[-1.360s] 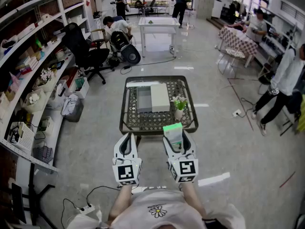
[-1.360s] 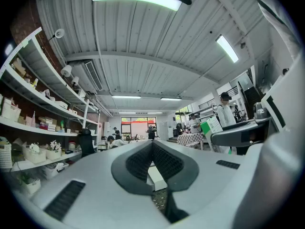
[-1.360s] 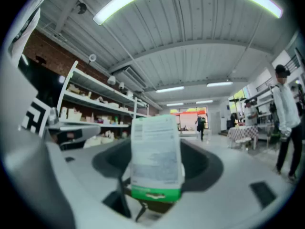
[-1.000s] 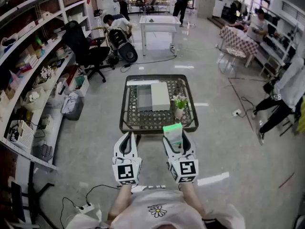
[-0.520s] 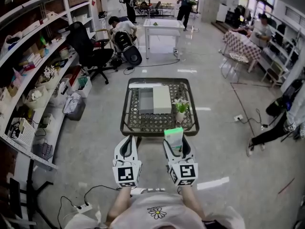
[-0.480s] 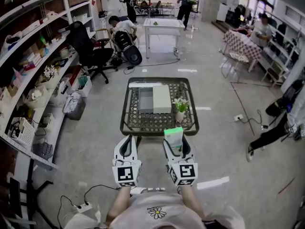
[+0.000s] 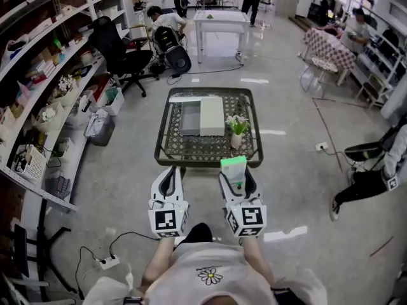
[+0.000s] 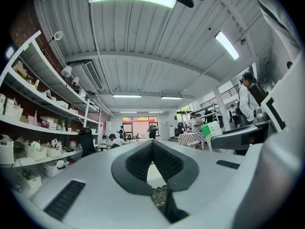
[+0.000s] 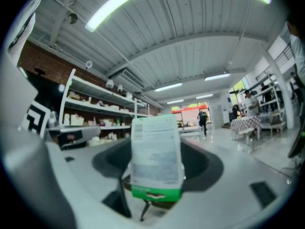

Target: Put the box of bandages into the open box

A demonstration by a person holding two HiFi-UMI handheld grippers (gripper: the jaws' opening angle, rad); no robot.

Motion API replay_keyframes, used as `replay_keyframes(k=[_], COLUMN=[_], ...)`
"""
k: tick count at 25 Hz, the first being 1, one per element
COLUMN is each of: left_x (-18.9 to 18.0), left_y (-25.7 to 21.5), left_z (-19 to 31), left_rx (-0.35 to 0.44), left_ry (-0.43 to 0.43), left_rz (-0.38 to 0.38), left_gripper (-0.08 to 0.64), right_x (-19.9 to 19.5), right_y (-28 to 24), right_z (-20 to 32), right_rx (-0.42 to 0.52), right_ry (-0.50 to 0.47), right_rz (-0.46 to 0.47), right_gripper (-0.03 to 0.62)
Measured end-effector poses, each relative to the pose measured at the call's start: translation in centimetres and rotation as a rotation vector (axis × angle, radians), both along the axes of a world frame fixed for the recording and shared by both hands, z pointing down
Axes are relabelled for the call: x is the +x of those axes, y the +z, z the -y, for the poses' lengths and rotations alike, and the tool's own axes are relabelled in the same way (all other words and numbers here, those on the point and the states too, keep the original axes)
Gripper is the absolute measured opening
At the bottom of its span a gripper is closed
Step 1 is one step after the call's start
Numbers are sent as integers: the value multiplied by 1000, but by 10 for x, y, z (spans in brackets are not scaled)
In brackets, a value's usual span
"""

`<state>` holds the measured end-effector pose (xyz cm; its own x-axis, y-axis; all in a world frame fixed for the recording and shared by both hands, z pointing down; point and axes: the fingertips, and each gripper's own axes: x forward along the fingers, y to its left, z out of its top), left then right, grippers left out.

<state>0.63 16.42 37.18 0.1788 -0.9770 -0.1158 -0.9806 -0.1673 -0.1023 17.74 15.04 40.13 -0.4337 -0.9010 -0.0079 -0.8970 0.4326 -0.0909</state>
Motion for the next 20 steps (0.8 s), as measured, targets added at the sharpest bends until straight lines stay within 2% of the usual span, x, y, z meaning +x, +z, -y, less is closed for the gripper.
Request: replay_keyframes(k=[3, 6, 14, 20], left_x=[4, 2, 7, -3], left_y=[1, -6, -27, -33], left_z=[4, 16, 53, 90], left_rx=[9, 22, 96, 101], left_ry=[-16, -35, -9, 6], left_rz=[-8, -27, -14, -11], left_gripper=[25, 25, 25, 25], right_x=[0, -4, -4, -22], right_y=[-3, -18, -39, -47], right_z=[-2, 1, 26, 62], right_rx=[2, 48, 136, 154], right_ry=[-34, -63, -73, -64], right_rz=[5, -11, -8, -12], right_gripper=[316, 316, 316, 316])
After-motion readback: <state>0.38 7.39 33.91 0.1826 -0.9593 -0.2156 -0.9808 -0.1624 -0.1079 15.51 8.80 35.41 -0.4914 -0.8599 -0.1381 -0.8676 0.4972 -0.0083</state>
